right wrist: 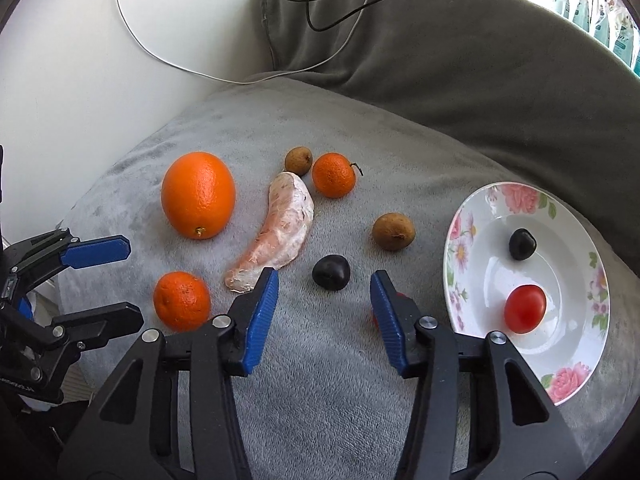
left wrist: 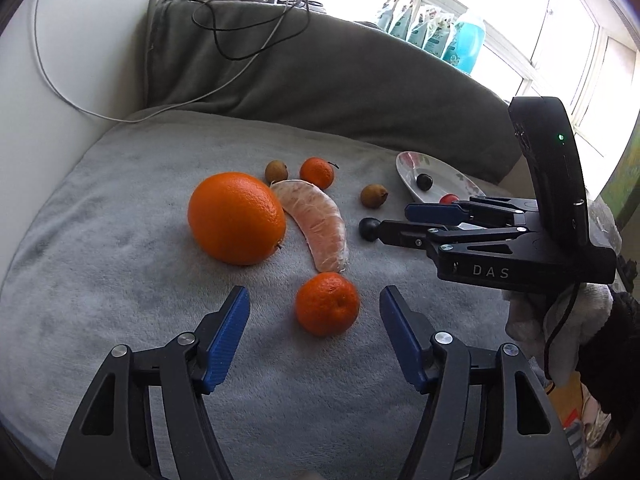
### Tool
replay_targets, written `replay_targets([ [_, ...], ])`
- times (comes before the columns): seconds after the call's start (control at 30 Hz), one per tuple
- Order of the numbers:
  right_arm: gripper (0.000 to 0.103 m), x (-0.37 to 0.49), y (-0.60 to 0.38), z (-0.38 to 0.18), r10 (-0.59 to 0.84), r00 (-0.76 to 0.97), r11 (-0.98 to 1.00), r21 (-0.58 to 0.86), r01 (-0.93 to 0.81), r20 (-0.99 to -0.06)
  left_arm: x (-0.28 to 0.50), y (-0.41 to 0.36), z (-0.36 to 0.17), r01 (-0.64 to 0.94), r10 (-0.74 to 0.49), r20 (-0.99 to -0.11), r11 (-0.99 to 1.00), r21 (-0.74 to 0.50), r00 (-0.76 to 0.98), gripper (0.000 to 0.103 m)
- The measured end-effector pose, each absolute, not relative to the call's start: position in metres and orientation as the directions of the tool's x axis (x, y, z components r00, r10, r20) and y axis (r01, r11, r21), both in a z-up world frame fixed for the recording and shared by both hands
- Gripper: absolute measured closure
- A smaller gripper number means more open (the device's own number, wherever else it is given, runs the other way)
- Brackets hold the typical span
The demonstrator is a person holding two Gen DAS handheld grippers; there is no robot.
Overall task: Organize fruits
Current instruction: 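Grasp a second dark plum with the right tool while the left tool grasps a small mandarin, then carry the plum and mandarin onto the white plate and open both tools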
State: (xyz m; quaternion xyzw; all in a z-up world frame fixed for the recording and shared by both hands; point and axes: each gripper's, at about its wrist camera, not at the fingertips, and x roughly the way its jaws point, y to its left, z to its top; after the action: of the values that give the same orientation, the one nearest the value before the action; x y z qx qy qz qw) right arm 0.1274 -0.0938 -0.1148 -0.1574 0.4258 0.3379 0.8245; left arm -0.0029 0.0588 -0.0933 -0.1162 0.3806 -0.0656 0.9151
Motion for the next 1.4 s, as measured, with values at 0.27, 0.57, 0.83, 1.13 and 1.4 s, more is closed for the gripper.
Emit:
replay_targets([
  [0.27,0.060,0.140,-0.085,-0.126,0.403,0.395,0.721,0.021,-0.692,-0.826,0.000,0.057,-0.102,0.043,-0.231,-0.696,0.960,-0.277,0.680,0.044],
  [0.57,0.065,0.153,-0.078,-0.136,0.384,0.386,0.723,0.014,-0.690,-0.839,0.007,0.054,-0.108,0.050,-0.240,-0.704,0.959,-0.280,0.668,0.046],
  [0.83,0.066,0.156,-0.076,-0.142,0.376,0.378,0.722,0.012,-0.692,-0.846,0.012,0.054,-0.113,0.045,-0.239,-0.715,0.959,-0.280,0.657,0.050],
  [1.13,0.073,0.157,-0.075,-0.144,0.376,0.381,0.720,0.007,-0.694,-0.845,0.016,0.053,-0.116,0.049,-0.245,-0.720,0.958,-0.282,0.649,0.059],
  [1.4,0.079,0.154,-0.073,-0.143,0.372,0.392,0.717,-0.007,-0.697,-0.842,0.017,0.052,-0.116,0.049,-0.252,-0.715,0.955,-0.292,0.652,0.063],
])
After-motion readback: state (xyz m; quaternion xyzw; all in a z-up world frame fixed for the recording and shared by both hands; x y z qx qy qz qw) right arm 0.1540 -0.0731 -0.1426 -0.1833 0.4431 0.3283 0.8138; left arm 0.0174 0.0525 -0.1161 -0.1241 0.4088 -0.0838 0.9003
